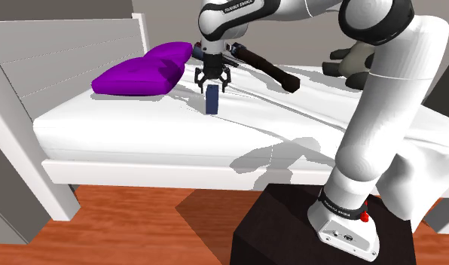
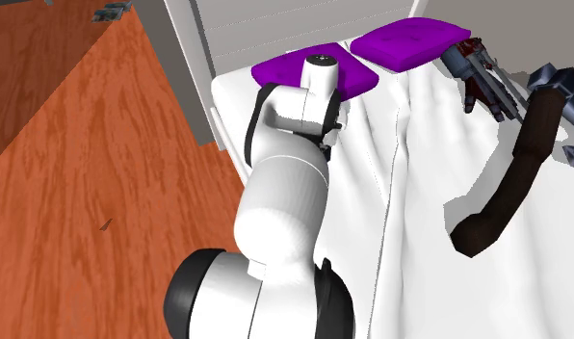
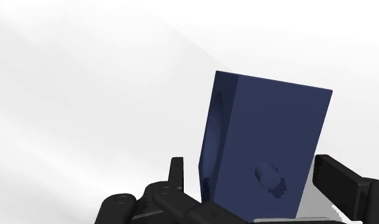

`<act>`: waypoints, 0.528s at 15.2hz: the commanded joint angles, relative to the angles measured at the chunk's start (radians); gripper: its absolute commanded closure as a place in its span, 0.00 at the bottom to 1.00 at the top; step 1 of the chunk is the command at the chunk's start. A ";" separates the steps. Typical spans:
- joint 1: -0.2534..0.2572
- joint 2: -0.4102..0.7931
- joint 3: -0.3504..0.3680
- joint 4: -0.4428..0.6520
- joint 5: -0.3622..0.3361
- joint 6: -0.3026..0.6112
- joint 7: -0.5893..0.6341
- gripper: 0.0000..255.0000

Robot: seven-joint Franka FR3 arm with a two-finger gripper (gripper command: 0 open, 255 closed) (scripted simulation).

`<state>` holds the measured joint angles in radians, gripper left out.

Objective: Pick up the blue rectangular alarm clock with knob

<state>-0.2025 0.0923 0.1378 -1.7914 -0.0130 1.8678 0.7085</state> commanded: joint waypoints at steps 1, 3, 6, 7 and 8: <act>0.000 0.004 0.000 -0.016 -0.001 0.020 0.001 0.00; 0.000 0.005 0.000 -0.014 -0.001 0.019 0.001 1.00; 0.000 0.006 0.000 -0.012 -0.001 0.018 0.001 1.00; 0.000 0.006 0.000 -0.012 -0.001 0.018 0.001 1.00; 0.000 0.006 0.000 -0.012 -0.001 0.018 0.001 1.00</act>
<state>-0.2027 0.0971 0.1374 -1.8026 -0.0140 1.8859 0.7094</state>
